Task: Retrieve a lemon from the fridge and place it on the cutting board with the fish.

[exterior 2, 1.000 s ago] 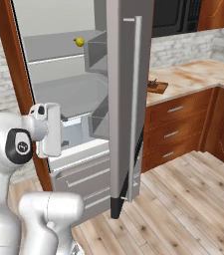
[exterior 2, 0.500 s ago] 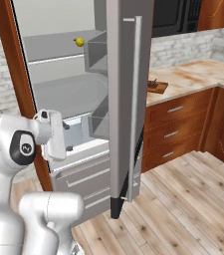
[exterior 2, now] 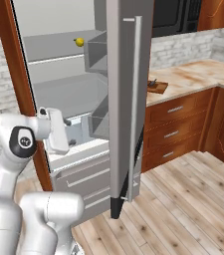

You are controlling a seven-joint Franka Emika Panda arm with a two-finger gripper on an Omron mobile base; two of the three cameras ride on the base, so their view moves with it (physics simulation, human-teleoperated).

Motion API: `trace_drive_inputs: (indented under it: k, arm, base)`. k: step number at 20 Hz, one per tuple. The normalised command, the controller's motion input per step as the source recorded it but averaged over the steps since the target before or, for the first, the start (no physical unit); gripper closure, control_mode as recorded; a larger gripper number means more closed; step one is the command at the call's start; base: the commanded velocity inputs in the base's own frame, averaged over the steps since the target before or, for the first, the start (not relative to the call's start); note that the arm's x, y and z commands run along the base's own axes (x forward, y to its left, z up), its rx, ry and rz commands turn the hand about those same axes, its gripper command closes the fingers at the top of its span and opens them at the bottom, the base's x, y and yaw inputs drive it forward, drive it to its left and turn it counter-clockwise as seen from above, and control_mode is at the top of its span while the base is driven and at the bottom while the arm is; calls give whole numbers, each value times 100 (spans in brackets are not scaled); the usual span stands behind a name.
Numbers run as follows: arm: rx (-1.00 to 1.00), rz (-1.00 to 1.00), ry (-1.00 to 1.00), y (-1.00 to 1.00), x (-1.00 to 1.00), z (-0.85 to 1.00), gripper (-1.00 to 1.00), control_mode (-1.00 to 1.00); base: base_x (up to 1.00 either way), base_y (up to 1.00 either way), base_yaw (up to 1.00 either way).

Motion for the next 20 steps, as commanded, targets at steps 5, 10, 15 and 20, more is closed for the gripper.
trace_drive_inputs:
  k: [5,10,15,20]
  arm:
    - [-21,0,7,-24,24,7,-100,-100]
    - [-22,0,19,-28,39,7,-100,-100]
    - [-19,0,32,-1,64,0,-100,-100]
    - [-16,0,29,-1,51,0,-100,-100]
  base:
    - [0,0,0]
    - [0,0,0]
    - [0,0,0]
    - [0,0,0]
